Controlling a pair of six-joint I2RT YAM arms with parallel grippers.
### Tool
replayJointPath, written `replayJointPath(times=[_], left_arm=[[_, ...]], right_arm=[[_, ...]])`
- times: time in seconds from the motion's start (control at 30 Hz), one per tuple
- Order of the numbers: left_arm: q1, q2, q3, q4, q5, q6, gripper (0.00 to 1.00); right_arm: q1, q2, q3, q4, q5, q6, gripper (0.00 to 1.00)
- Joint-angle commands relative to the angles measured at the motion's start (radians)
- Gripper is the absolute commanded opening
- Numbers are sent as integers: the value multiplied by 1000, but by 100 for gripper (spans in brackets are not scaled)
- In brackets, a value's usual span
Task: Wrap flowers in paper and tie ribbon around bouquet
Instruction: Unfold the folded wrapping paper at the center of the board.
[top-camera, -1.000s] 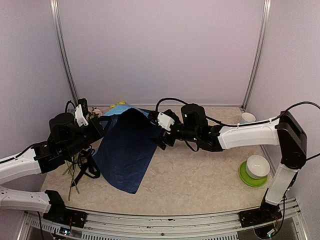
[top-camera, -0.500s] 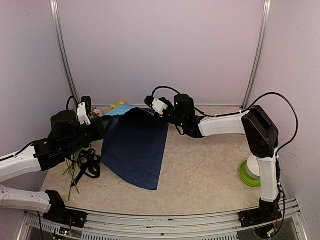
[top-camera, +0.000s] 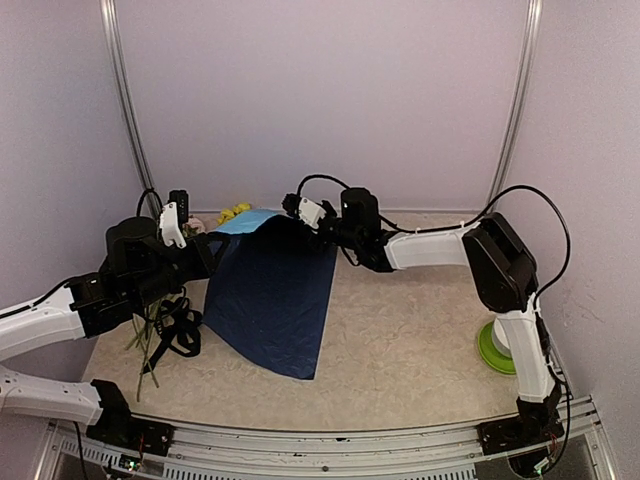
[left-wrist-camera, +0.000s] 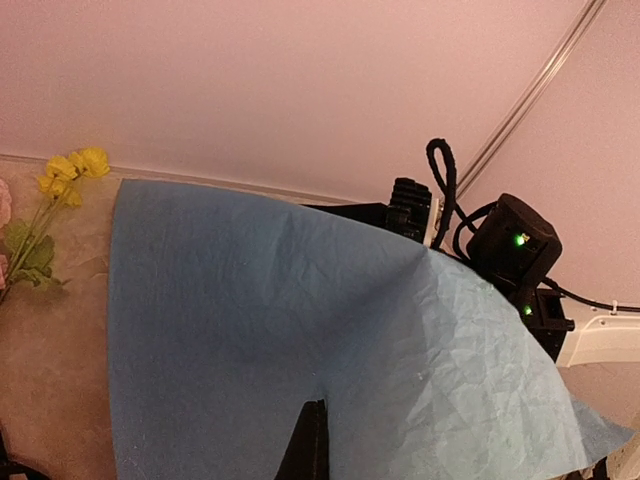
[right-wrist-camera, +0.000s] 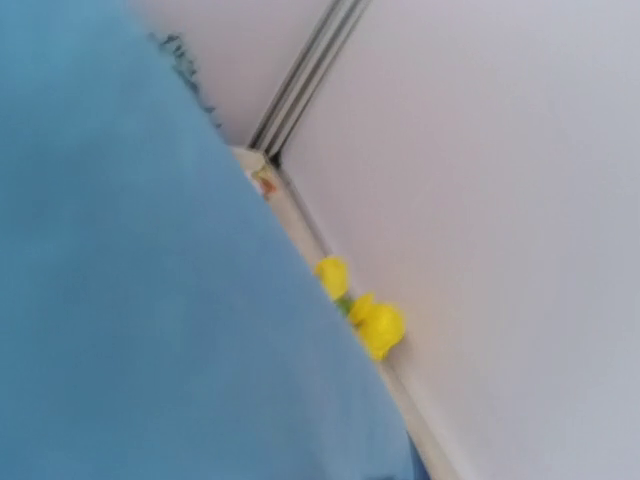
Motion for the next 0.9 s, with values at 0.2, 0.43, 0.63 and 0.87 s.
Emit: replayJointPath(times=[0.2, 0.43, 0.63, 0.87], left_arm=[[-18, 15, 53, -67, 35, 105, 0], [-79, 5, 61, -14, 105, 176, 0], [-126, -15, 72, -12, 202, 233, 0], [-234, -7, 95, 14, 311, 280, 0]], right_arm=[[-50, -223, -110, -3, 122, -110, 0], [-44, -542, -210, -319, 170, -299, 0], [-20, -789, -207, -683, 145, -397, 0], [129, -968, -155, -949, 208, -503, 0]])
